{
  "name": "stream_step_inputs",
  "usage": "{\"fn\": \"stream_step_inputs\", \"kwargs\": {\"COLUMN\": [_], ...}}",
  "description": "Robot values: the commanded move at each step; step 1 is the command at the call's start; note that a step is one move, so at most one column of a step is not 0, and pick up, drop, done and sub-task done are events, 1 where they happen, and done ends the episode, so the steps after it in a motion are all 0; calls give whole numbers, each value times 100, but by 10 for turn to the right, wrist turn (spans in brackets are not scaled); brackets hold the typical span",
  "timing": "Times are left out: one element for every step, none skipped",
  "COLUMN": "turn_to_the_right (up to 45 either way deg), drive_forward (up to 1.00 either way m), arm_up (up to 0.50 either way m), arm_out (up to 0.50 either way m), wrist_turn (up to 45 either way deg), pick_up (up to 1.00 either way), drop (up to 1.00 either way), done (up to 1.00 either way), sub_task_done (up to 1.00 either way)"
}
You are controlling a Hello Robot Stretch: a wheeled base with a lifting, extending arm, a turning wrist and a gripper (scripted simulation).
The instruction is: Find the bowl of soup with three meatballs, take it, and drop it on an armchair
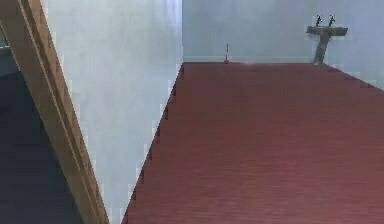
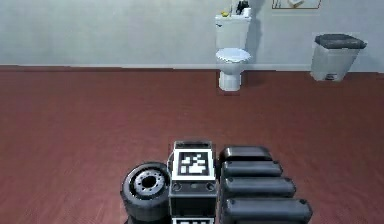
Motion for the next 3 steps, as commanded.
{"fn": "stream_step_inputs", "kwargs": {"turn_to_the_right": [-330, 0, -450], "drive_forward": [0, 50, 0], "arm_up": [0, 0, 0], "arm_out": [0, 0, 0], "wrist_turn": [0, 0, 0], "pick_up": [0, 0, 0], "drop": [0, 0, 0], "done": [0, 0, 0], "sub_task_done": [0, 0, 0]}}
